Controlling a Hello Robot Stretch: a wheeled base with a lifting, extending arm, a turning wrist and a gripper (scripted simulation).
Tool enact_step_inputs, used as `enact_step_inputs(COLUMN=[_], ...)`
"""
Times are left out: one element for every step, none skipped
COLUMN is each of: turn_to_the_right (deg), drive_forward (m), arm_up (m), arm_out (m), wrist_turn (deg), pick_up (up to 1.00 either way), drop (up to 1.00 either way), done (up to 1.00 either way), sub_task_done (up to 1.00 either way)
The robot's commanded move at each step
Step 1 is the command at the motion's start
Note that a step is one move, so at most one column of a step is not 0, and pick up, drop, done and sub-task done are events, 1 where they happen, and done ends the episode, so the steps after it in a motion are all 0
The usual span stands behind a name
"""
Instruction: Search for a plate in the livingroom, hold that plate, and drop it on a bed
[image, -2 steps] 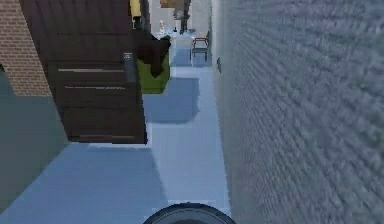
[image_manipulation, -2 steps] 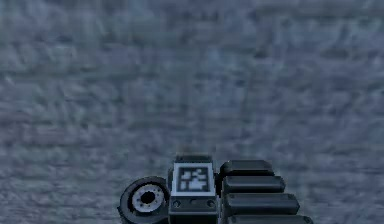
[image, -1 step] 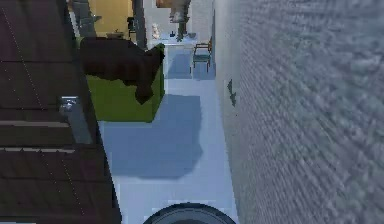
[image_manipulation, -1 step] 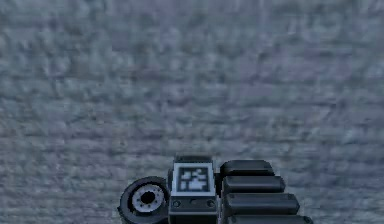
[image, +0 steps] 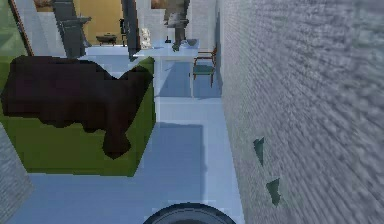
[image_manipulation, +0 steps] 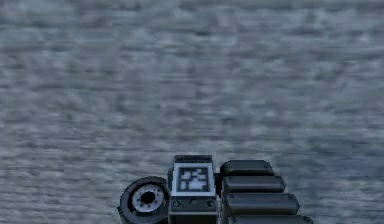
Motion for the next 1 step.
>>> enact_step_inputs(turn_to_the_right=[-3.0], drive_forward=[0.0], arm_up=[0.0], arm_out=[0.0], wrist_turn=[0.0], pick_up=[0.0], drop=[0.0], done=[0.0], sub_task_done=[0.0])
